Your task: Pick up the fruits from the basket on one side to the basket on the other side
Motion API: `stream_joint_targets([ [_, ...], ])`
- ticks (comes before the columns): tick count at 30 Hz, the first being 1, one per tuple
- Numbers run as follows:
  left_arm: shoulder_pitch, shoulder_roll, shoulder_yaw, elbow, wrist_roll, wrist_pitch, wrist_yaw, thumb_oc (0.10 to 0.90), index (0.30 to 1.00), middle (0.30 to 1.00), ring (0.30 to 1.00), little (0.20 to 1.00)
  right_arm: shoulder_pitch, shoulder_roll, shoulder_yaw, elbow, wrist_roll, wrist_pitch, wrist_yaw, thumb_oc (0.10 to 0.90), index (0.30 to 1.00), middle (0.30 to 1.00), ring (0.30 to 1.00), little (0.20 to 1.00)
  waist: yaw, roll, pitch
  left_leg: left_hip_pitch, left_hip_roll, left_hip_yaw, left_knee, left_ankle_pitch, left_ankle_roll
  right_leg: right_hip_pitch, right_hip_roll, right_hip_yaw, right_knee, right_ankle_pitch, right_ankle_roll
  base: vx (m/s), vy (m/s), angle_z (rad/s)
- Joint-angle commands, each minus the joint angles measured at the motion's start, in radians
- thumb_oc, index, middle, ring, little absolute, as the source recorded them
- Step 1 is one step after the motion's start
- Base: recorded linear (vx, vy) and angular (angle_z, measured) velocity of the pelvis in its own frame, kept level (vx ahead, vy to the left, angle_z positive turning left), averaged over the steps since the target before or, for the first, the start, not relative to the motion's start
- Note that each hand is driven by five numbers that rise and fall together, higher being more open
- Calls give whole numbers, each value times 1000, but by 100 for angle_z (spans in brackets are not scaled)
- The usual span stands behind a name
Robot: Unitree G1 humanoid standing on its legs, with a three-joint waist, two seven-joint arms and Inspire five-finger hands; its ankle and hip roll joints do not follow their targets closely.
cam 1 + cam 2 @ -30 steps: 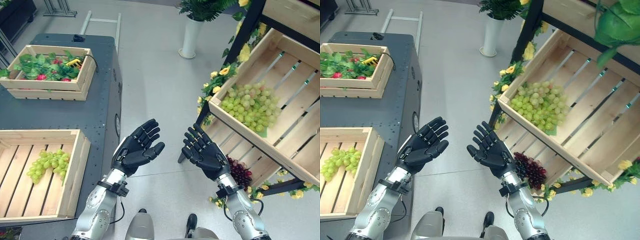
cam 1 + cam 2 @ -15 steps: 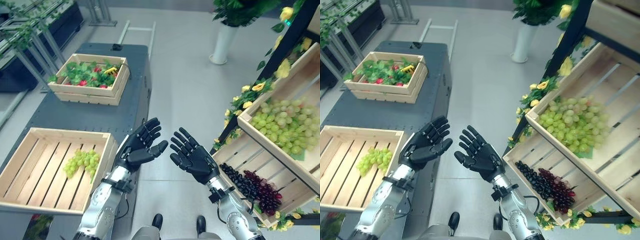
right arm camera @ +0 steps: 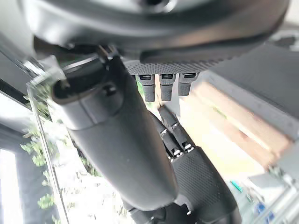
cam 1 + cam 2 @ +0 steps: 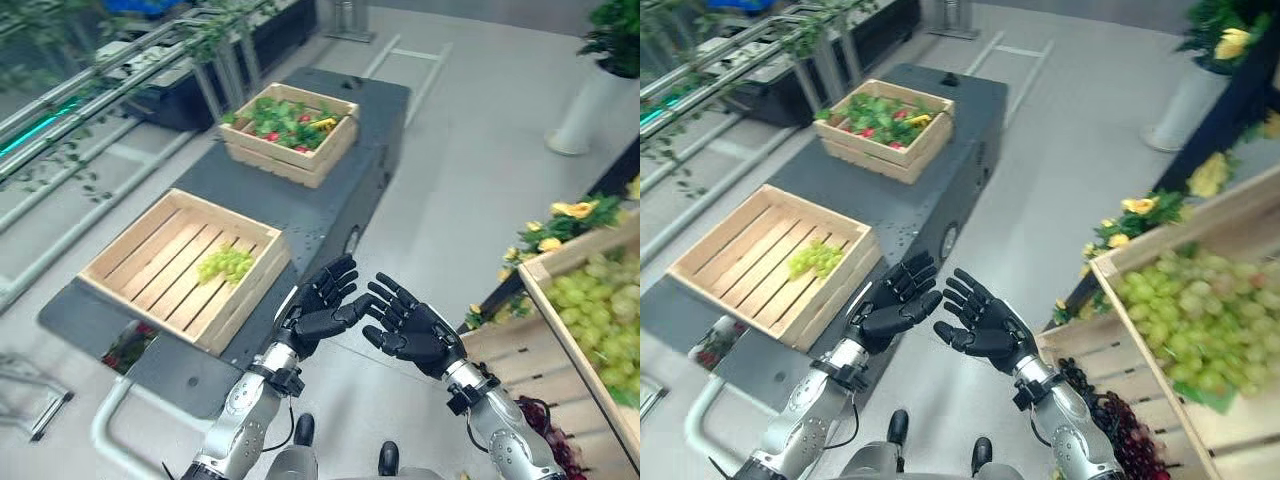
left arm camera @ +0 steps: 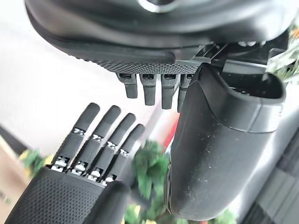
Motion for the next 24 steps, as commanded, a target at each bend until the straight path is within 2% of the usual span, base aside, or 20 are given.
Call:
stream_joint_targets([
  [1,-71,24,70,-117,3,-117,-9,800,900,900,900,900,-32,58,-61,-132,86,-133,-21,800,900,900,900,900,-20,-38,-72,6,74,88,-78,95,-100,-45,35,61,13,78,-1,85,76,133],
  [2,-70,24,74,-116,5,-113,-19,800,900,900,900,900,-22,61,-69,-131,87,-139,-24,800,900,900,900,900,-25,-36,-74,12,83,110,-88,101,-107,-38,32,47,7,77,0,74,114,135],
  [4,-62,24,84,-121,31,-113,-34,800,900,900,900,900,20,68,-101,-121,80,-161,-16,800,900,900,900,900,-46,-22,-82,45,109,215,-139,127,-127,-20,13,-21,-10,81,13,48,208,136],
  [5,-61,24,82,-123,37,-112,-29,800,900,900,900,900,29,72,-104,-115,79,-173,-14,800,900,900,900,900,-49,-17,-82,53,109,231,-155,133,-130,-17,6,-38,-10,82,18,42,249,125],
  [8,-50,36,94,-121,60,-124,-4,800,900,900,900,900,41,81,-112,-107,106,-193,3,800,900,900,900,900,-46,-6,-87,76,86,234,-166,114,-121,-16,-24,-57,-10,88,41,70,296,102],
  [15,-26,61,126,-136,198,-151,48,800,900,900,900,900,52,118,-132,-121,161,-206,18,800,900,900,900,900,-34,-4,-80,108,30,225,-157,55,-72,-37,-79,-43,55,82,87,72,287,5],
  [16,-29,66,134,-139,231,-132,79,800,900,900,900,900,56,137,-130,-122,193,-210,31,800,900,900,900,900,-32,-1,-66,123,14,221,-162,45,-53,-53,-100,-42,121,66,100,55,279,-1],
  [18,-40,68,141,-130,257,-128,93,800,900,900,900,900,56,147,-131,-122,209,-210,33,800,900,900,900,900,-33,1,-56,131,2,217,-166,39,-38,-78,-114,-32,192,74,103,44,268,-1],
  [19,-52,68,140,-119,284,-116,102,800,900,900,900,900,54,156,-127,-122,210,-208,35,800,900,900,900,900,-40,6,-40,141,-11,205,-170,31,-24,-123,-119,1,289,97,107,22,164,-2],
  [20,-54,68,140,-118,288,-115,104,800,900,900,900,900,53,157,-127,-122,210,-207,35,800,900,900,900,900,-40,7,-41,139,-11,205,-170,32,-23,-128,-118,4,292,101,106,29,180,8],
  [21,-78,76,129,-110,306,-108,115,800,900,900,900,900,53,160,-117,-132,202,-206,22,800,900,900,900,900,-50,12,-27,139,-21,192,-164,23,-15,-163,-104,46,352,104,105,46,68,13],
  [23,-89,79,126,-106,314,-95,129,800,900,900,900,900,55,159,-113,-137,201,-202,10,800,900,900,900,900,-57,10,-21,138,-26,176,-161,24,-15,-163,-90,74,312,105,101,59,-3,20],
  [24,-101,79,125,-97,320,-91,133,800,900,900,900,900,56,158,-109,-137,203,-205,-1,800,900,900,900,900,-63,5,-20,136,-30,156,-163,26,-18,-154,-77,101,243,110,98,79,-126,35],
])
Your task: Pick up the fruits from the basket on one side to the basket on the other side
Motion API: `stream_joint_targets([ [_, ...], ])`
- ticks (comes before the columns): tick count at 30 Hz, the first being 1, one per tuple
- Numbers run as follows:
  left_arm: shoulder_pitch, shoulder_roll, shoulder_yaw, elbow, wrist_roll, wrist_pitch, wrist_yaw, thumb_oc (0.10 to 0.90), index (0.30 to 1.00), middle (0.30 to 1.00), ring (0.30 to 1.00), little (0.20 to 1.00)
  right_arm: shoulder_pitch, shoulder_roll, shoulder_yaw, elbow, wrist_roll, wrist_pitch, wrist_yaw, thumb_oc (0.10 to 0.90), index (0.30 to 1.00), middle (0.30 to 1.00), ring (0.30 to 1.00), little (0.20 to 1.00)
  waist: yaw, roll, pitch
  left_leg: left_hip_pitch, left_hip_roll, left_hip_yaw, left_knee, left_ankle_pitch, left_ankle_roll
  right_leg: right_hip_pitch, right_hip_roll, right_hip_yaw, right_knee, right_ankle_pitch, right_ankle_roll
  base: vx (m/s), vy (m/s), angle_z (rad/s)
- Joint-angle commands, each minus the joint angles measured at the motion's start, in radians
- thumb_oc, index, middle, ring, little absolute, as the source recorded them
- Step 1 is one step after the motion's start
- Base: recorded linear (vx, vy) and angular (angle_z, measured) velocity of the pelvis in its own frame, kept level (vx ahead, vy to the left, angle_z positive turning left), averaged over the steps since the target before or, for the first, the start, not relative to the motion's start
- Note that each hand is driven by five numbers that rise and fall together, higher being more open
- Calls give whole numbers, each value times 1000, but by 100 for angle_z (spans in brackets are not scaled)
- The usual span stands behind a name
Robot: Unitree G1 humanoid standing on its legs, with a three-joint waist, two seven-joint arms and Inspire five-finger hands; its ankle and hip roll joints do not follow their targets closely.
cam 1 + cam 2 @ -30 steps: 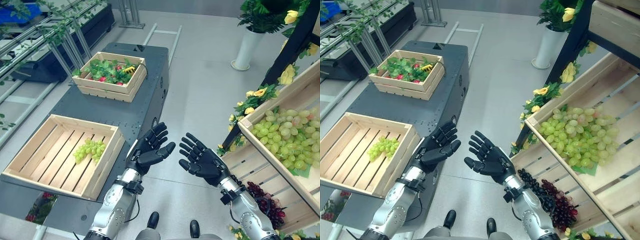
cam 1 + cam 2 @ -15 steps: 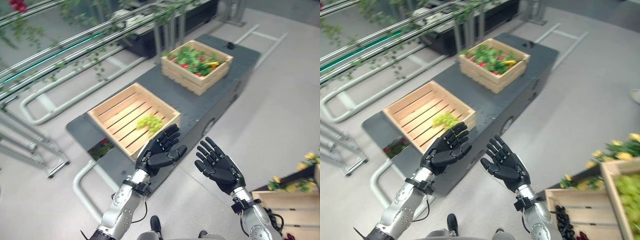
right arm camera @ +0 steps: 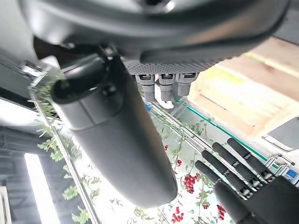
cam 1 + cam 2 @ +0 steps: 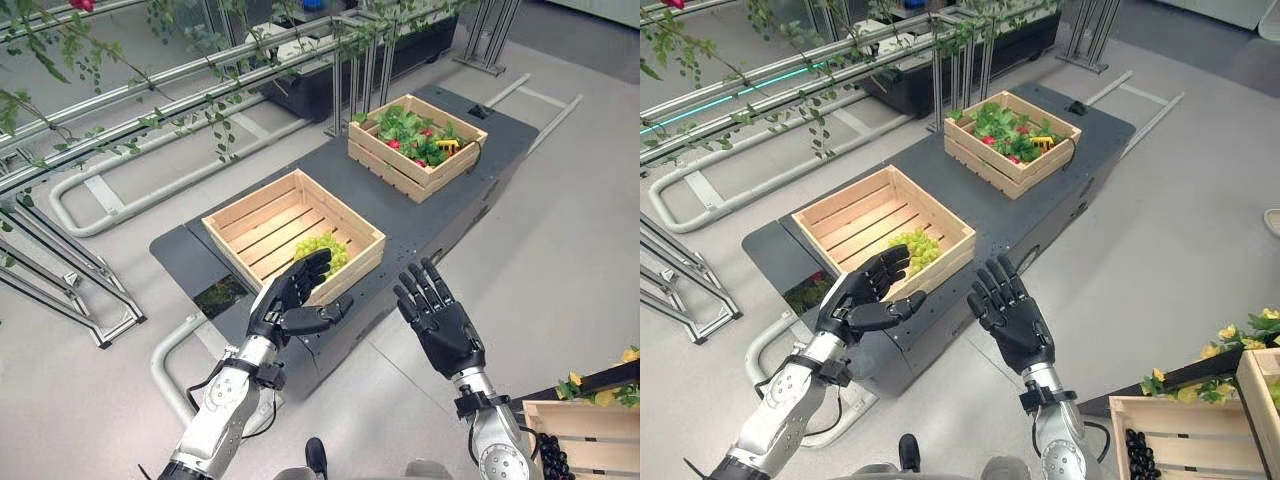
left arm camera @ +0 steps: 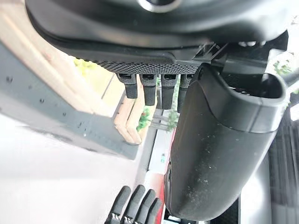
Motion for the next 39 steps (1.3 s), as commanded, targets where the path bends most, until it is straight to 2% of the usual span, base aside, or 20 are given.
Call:
stream_joint_targets([
  [1,-101,-4,39,-56,48,-79,34,800,900,900,900,900,-49,14,-9,-111,17,-93,29,800,900,900,900,900,-15,-23,-29,-8,-4,-50,11,-13,-44,-28,47,67,-302,283,3,87,-154,45],
  [2,-107,-5,37,-50,61,-81,46,800,900,900,900,900,-55,13,-6,-109,8,-94,26,800,900,900,900,900,-18,-27,-30,-9,-8,-57,8,-15,-43,-33,43,85,-343,314,9,59,-229,62],
  [3,-134,0,35,-24,106,-95,88,800,900,900,900,900,-80,9,5,-100,10,-97,17,800,900,900,900,900,-27,-35,-25,-14,-11,-69,2,-26,-41,-67,38,145,-438,389,20,21,-189,47],
  [6,-173,11,49,18,203,-117,139,800,900,900,900,900,-109,-1,-2,-91,13,-75,28,800,900,900,900,900,-46,-33,-19,-15,3,-81,-3,-35,-36,-98,70,220,-470,397,21,38,-284,59],
  [7,-194,27,53,43,256,-129,187,800,900,900,900,900,-106,-7,-8,-91,4,-48,26,800,900,900,900,900,-55,-33,-22,-18,21,-92,6,-29,-39,-83,95,242,-443,360,15,61,-231,69],
  [10,-198,43,75,53,290,-139,247,800,900,900,900,900,-94,-36,-8,-105,-18,-28,19,800,900,900,900,900,-62,-36,-30,-14,50,-100,24,-23,-52,-64,108,238,-422,326,3,114,-201,96],
  [13,-192,62,100,71,367,-186,320,800,900,900,900,900,-79,-60,-11,-106,-12,-22,13,800,900,900,900,900,-63,-41,-44,7,81,-105,4,-7,-70,-23,110,211,-452,314,-15,151,-149,27],
  [15,-217,75,114,97,450,-205,415,800,900,900,900,900,-73,-73,-12,-94,-12,-20,9,800,900,900,900,900,-68,-41,-64,3,107,-119,-4,6,-90,3,118,197,-474,301,-24,125,-103,-1],
  [20,-257,88,112,135,564,-208,533,800,900,900,900,900,-53,-81,-4,-91,-21,-10,26,800,900,900,900,900,-88,-34,-82,2,123,-123,-4,10,-109,14,122,197,-474,285,-28,90,-14,1],
  [23,-289,107,100,159,634,-179,599,800,900,900,900,900,-39,-90,5,-87,-15,11,43,800,900,900,900,900,-109,-26,-95,12,128,-112,-4,5,-116,22,120,197,-474,278,-27,107,38,-1],
  [28,-334,128,63,197,633,-179,620,800,900,900,900,900,-29,-98,29,-64,-37,19,70,800,900,900,900,900,-132,-13,-101,22,122,-96,-4,-5,-117,27,115,205,-474,271,-27,58,38,-4],
  [33,-300,96,59,169,601,-205,598,800,900,900,900,900,-32,-87,38,-54,-41,12,60,800,900,900,900,900,-123,-8,-99,22,114,-107,-4,-10,-116,32,112,210,-474,267,-26,3,8,-5],
  [35,-275,82,65,153,567,-215,570,800,900,900,900,900,-32,-81,41,-56,-45,12,56,800,900,900,900,900,-116,-7,-98,22,115,-113,-4,-9,-116,36,111,207,-474,265,-28,-2,-36,0],
  [39,-208,51,79,112,346,-227,399,800,900,900,900,900,-32,-75,43,-65,-58,1,46,800,900,900,900,900,-95,-8,-92,25,127,-117,-4,-7,-116,45,124,194,-465,246,-41,-10,-147,0],
])
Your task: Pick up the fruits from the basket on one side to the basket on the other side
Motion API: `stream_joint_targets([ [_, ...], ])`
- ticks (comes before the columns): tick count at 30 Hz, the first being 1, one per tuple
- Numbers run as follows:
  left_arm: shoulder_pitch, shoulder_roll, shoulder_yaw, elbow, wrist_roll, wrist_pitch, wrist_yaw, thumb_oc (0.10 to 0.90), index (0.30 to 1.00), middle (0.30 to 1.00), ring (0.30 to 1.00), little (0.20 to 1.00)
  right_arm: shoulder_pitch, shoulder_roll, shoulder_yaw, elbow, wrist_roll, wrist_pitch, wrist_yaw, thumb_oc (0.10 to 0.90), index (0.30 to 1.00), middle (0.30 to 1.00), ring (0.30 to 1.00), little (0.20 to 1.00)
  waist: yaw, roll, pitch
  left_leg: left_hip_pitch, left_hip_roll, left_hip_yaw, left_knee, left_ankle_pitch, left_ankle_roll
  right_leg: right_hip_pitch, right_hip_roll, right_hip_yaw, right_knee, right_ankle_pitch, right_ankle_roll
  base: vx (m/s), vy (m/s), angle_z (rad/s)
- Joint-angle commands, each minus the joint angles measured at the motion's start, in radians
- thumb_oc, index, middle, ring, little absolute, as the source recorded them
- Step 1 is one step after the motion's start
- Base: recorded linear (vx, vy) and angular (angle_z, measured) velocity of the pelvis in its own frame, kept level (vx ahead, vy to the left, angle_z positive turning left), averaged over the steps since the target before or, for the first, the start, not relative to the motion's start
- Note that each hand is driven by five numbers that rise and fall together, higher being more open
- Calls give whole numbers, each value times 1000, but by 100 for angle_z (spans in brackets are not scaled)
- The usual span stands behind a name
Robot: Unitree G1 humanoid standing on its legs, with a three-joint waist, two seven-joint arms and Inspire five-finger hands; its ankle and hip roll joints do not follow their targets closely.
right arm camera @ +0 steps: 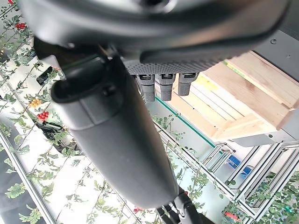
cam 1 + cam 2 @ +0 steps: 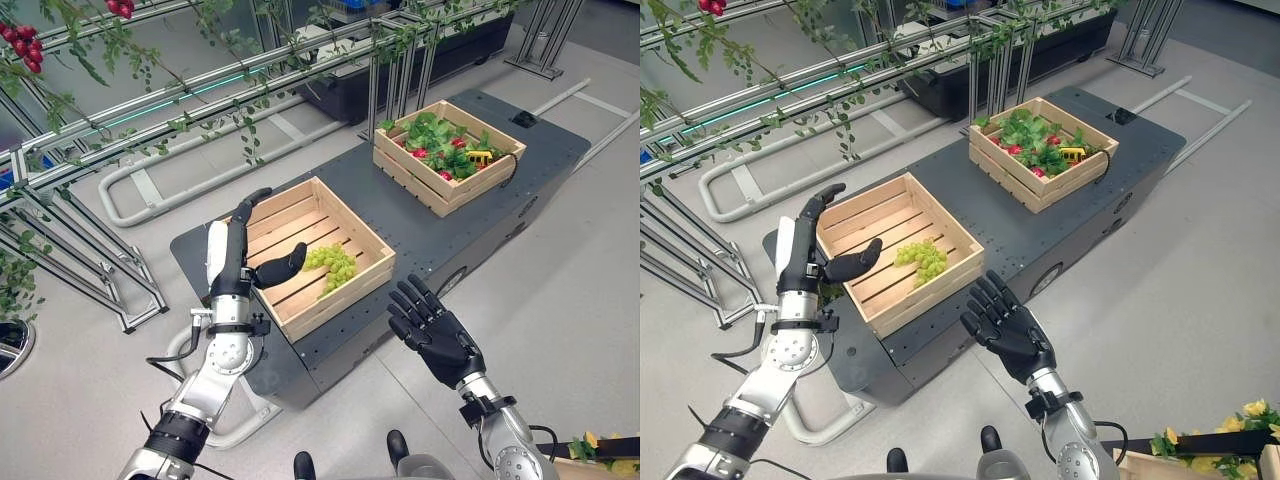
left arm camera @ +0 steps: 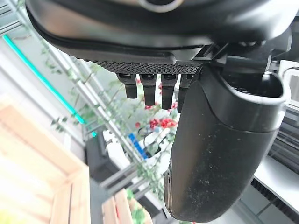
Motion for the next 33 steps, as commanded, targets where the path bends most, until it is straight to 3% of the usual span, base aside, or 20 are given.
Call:
stream_joint_targets([
  [1,-21,17,41,-69,-250,-108,-169,800,900,900,900,900,-30,43,15,-84,-11,-81,36,800,900,900,900,900,28,-48,-64,21,18,-25,9,0,16,-28,-19,-23,25,34,-26,-7,-217,2],
  [5,52,-16,38,-110,-389,-97,-246,800,900,900,900,900,-48,39,0,-84,-27,-89,9,800,900,900,900,900,52,-64,-45,0,42,-39,87,4,8,-21,5,-34,58,19,-59,0,-262,15],
  [8,95,-47,48,-112,-475,-101,-272,800,900,900,900,900,-50,30,-4,-94,-65,-103,-5,800,900,900,900,900,71,-81,-21,-73,47,-61,251,35,6,-11,17,-43,77,16,-84,25,-189,11],
  [9,117,-65,63,-108,-512,-99,-293,800,900,900,900,900,-46,29,-6,-91,-57,-112,4,800,900,900,900,900,84,-92,-5,-127,23,-72,348,41,18,2,23,-43,90,12,-95,76,-134,16],
  [11,130,-73,66,-105,-515,-109,-313,800,900,900,900,900,-44,29,-4,-87,-61,-126,10,800,900,900,900,900,92,-91,3,-153,2,-76,335,48,24,12,32,-41,95,7,-97,100,-34,20],
  [13,148,-72,62,-127,-503,-125,-332,800,900,900,900,900,-51,23,-4,-88,-44,-136,9,800,900,900,900,900,106,-80,9,-155,-13,-80,208,86,19,27,46,-36,95,-6,-94,150,108,23],
  [16,145,-69,53,-152,-505,-134,-346,800,900,900,900,900,-65,15,-1,-93,-2,-138,6,800,900,900,900,900,117,-66,15,-181,7,-80,16,166,-7,52,55,-43,82,-16,-87,175,183,13],
  [18,141,-70,52,-153,-512,-135,-357,800,900,900,900,900,-65,14,0,-91,20,-140,20,800,900,900,900,900,113,-64,12,-211,16,-76,9,153,-14,58,48,-53,75,-18,-82,183,256,17],
  [22,135,-56,48,-156,-517,-138,-367,800,900,900,900,900,-43,13,8,-91,46,-152,55,800,900,900,900,900,121,-62,-8,-163,-7,-94,9,133,-4,72,-2,-77,69,-18,-48,225,339,-9],
  [24,133,-32,44,-175,-497,-139,-379,800,900,900,900,900,-23,23,15,-100,47,-157,66,800,900,900,900,900,125,-60,-25,-118,-42,-92,9,98,20,50,-48,-95,118,-29,-9,262,479,-23],
  [26,130,-22,36,-194,-493,-132,-379,800,900,900,900,900,-24,30,25,-105,56,-165,59,800,900,900,900,900,124,-58,-24,-93,-58,-93,9,83,38,13,-68,-98,179,-26,7,136,316,-13],
  [31,99,3,23,-190,-425,-116,-350,800,900,900,900,900,-45,54,30,-100,57,-162,47,800,900,900,900,900,133,-56,-19,-65,-92,-75,9,50,84,-53,-93,-116,365,-6,26,116,237,-10],
  [33,76,10,21,-180,-414,-113,-348,800,900,900,900,900,-58,58,35,-99,54,-148,43,800,900,900,900,900,132,-58,-19,-53,-100,-69,9,44,87,-72,-90,-112,350,21,27,104,96,-31],
])
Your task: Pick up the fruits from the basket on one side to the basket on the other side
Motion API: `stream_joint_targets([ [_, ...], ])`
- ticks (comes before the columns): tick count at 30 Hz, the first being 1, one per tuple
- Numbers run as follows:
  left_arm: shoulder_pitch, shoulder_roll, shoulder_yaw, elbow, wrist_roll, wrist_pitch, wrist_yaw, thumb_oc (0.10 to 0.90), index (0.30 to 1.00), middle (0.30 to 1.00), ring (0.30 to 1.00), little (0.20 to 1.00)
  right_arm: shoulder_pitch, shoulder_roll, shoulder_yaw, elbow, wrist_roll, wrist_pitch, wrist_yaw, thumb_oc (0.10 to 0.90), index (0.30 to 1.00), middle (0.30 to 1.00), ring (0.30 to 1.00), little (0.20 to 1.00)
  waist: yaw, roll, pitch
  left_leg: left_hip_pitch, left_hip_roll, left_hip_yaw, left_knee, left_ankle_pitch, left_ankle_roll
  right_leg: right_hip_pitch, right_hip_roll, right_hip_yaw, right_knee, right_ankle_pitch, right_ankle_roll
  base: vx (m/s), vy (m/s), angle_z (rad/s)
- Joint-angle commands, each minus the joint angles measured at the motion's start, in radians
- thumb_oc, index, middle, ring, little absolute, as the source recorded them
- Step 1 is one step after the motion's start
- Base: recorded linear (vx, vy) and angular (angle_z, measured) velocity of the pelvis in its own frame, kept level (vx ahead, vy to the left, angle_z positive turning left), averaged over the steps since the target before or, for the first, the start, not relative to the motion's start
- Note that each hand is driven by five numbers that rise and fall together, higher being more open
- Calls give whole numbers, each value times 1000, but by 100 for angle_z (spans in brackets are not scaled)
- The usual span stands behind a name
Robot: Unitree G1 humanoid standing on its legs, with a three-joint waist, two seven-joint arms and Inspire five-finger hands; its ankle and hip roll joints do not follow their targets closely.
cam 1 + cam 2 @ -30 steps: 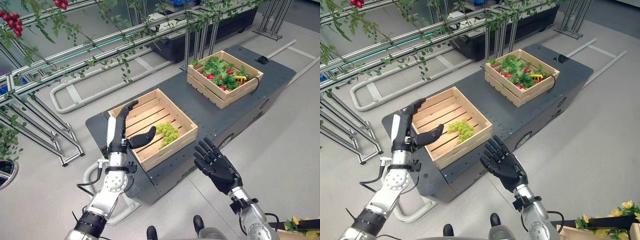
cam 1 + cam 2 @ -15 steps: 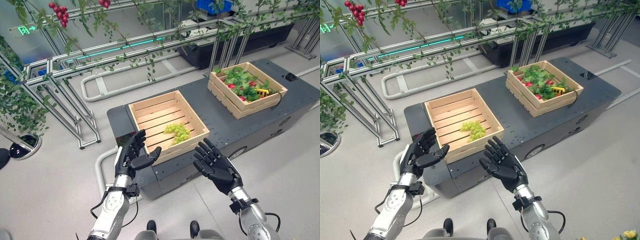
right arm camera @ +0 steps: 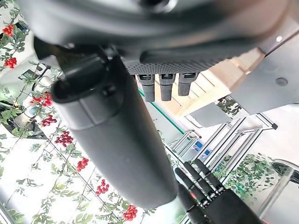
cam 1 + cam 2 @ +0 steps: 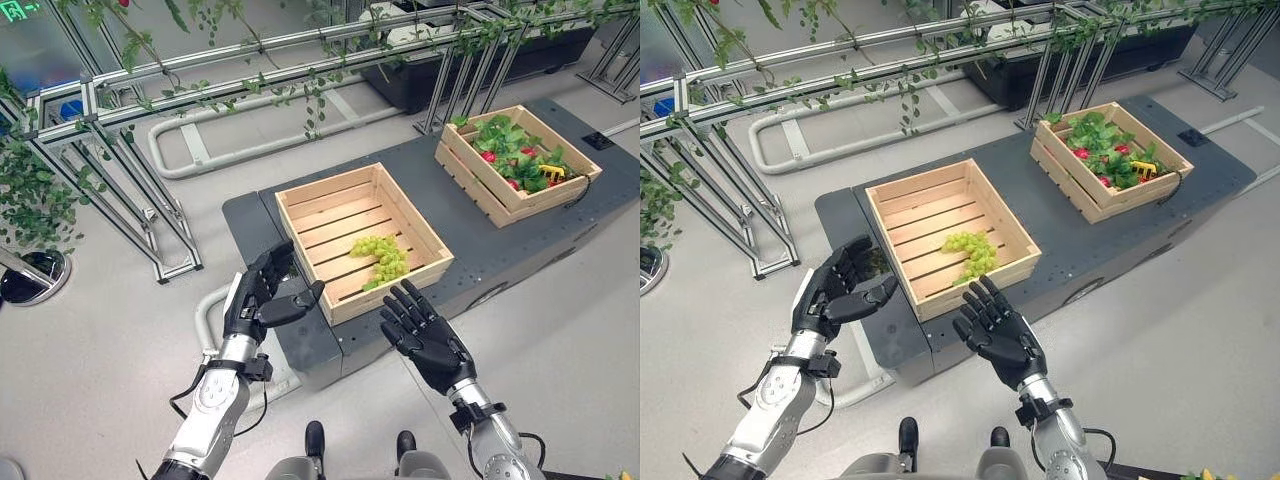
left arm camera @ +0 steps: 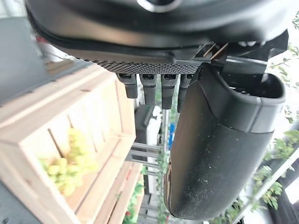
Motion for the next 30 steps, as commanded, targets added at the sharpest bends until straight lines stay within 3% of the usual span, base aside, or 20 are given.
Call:
stream_joint_targets([
  [1,-110,12,26,-72,56,-110,4,800,900,900,900,900,-62,14,2,-107,64,-104,48,800,900,900,900,900,-3,10,-80,-43,26,-82,1,24,-44,-6,35,-23,55,63,-6,107,21,-27],
  [3,-144,9,16,-40,69,-118,12,800,900,900,900,900,-67,12,5,-100,59,-107,56,800,900,900,900,900,-15,4,-84,-43,20,-72,1,21,-51,-8,38,2,-78,102,-4,93,-54,-14],
  [6,-169,0,11,-9,97,-124,35,800,900,900,900,900,-88,17,-1,-91,63,-97,69,800,900,900,900,900,-35,-11,-79,-38,12,-57,1,-9,-51,-55,10,60,-238,244,18,92,-148,-5],
  [8,-174,-3,13,1,104,-119,44,800,900,900,900,900,-96,22,-6,-96,57,-87,71,800,900,900,900,900,-42,-12,-72,-29,22,-51,1,-21,-49,-76,16,90,-246,255,20,84,-166,7],
  [10,-179,3,12,14,152,-119,70,800,900,900,900,900,-102,22,-9,-100,51,-75,90,800,900,900,900,900,-55,-14,-62,-14,42,-42,6,-31,-47,-92,30,117,-222,244,18,166,-324,31],
  [11,-176,14,14,16,183,-107,88,800,900,900,900,900,-102,22,-12,-103,49,-66,99,800,900,900,900,900,-59,-17,-53,-12,59,-38,24,-34,-51,-95,47,123,-180,208,16,202,-368,18],
  [14,-182,18,11,39,261,-121,129,800,900,900,900,900,-113,0,-22,-107,73,-40,84,800,900,900,900,900,-62,-25,-56,-23,84,-56,66,-35,-66,-68,61,113,-195,188,3,182,-311,14],
  [17,-207,44,15,73,400,-139,266,800,900,900,900,900,-124,-38,-11,-120,55,-36,58,800,900,900,900,900,-76,-19,-66,-4,131,-41,50,-23,-90,-44,77,85,-222,169,-22,189,-190,25],
  [21,-316,107,0,164,547,-134,446,800,900,900,900,900,-153,-74,6,-105,55,-33,53,800,900,900,900,900,-105,0,-48,-24,160,-41,17,5,-110,-69,95,65,-200,135,-37,28,-70,11],
  [25,-466,149,-58,303,626,-83,631,800,900,900,900,900,-175,-96,28,-95,67,-37,78,800,900,900,900,900,-154,16,-11,-66,167,-41,1,17,-123,-123,105,78,-189,130,-40,-61,39,-1],
  [26,-518,157,-82,353,676,-40,695,800,900,900,900,900,-186,-106,38,-91,76,-42,90,800,900,900,900,900,-169,18,3,-81,164,-38,1,17,-125,-142,106,84,-188,131,-40,-67,60,-5],
  [30,-620,172,-119,479,724,3,791,800,900,900,900,900,-224,-121,59,-79,90,-52,106,800,900,900,900,900,-192,17,40,-108,161,-27,1,21,-131,-181,107,98,-172,131,-41,-73,41,-13],
])
